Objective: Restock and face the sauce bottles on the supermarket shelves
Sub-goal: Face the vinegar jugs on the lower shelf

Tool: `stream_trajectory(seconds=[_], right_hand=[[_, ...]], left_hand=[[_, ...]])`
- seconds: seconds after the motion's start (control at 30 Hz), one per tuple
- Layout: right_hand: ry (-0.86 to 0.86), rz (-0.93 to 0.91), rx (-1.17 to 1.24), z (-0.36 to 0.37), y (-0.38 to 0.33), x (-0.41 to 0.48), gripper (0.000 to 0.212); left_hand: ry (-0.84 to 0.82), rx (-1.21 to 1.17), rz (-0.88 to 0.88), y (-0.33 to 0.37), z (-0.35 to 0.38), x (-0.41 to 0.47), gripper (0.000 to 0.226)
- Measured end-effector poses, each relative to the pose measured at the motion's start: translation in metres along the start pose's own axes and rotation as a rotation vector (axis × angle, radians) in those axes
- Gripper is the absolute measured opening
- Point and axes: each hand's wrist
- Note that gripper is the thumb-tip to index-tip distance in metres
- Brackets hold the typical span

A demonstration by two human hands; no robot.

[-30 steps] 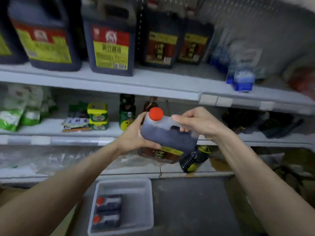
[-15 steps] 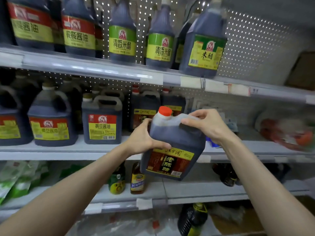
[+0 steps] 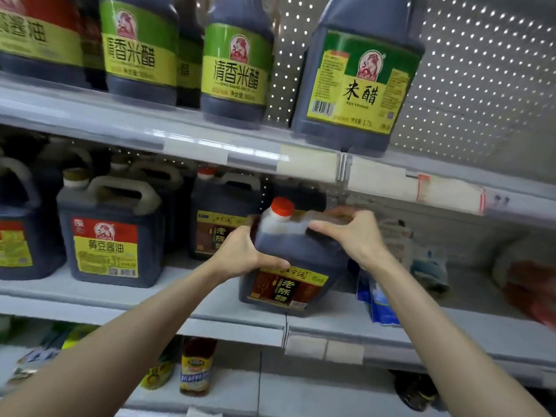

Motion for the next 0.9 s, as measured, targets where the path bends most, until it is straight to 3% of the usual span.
stream_trajectory(seconds=[0.1,0.5,0.67,0.9], right_hand=[[-0.031,0.013,0.016,0.002,0.021,0.024,0.021],[0.006,-0.103,-0.087,0.010,0.043,0.068,0.027],[0.017,-0.158,-0.128,0.015,0.053,0.066,0.037],[0.088,-0.014,0.251,0.013,0.091,0.037,0.068]], left_hand=[[0.040,-0.030,-0.078,-0.007,0.015,0.017,0.047],[0.125,-0.277,-0.030,-0.032,0.040,0.052,0.095],[0.092,-0.295,-0.035,-0.039,0.046,0.054,0.097],[0.017,-0.219,-0.003,-0.045,0.053,0.043,0.107]])
Point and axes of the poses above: each hand's wrist, its own x-axis towards the middle knuckle, its own z-axis out of the palm, y = z × x, and after that the axes turned 10 degrees about x, right-handed
